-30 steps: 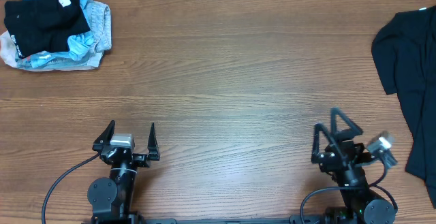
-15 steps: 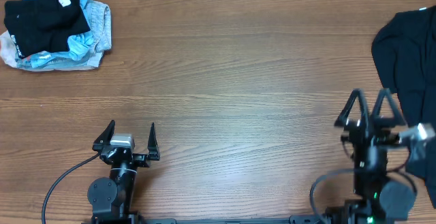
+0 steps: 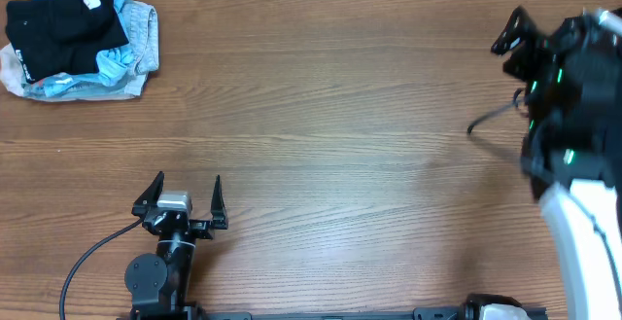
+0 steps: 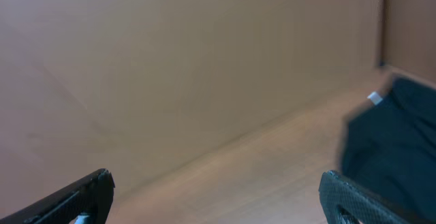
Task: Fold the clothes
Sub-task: 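Reach the right gripper to the black T-shirt at the right edge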
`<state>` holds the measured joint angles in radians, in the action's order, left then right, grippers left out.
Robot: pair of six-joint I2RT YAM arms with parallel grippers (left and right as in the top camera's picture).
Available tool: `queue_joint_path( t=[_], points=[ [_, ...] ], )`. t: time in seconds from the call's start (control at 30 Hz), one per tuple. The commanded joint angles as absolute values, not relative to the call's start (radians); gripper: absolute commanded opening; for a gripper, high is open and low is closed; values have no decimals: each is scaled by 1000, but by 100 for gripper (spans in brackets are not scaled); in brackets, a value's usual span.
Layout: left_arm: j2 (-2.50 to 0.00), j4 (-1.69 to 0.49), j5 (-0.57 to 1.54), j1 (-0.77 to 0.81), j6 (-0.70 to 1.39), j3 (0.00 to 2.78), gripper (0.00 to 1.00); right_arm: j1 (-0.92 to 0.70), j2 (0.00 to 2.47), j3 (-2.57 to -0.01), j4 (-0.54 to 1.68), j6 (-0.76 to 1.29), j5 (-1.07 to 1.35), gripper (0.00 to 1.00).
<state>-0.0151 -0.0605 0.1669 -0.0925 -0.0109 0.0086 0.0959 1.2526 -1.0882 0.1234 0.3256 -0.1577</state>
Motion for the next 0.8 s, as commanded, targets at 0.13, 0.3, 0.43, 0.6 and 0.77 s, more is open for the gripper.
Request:
queue_joint_path(
  t=[0.13,0.3,0.43,0.6,0.77],
  points=[
    [-5,-62,157,-99,-15,5,100,239,1539,-1453,474,253,-172,100],
    [-5,-62,157,-99,-15,5,100,341,1671,-1527,574,255,-154,100],
    [-5,-62,157,-99,-15,5,100,404,1745,-1526,571,258,-129,100],
    [-5,-63,157,-99,-15,5,100,435,1796,-1525,547,265,-131,100],
    [-5,-63,157,-99,-15,5,100,449,1884,-1525,509,261,-130,100]
  ],
)
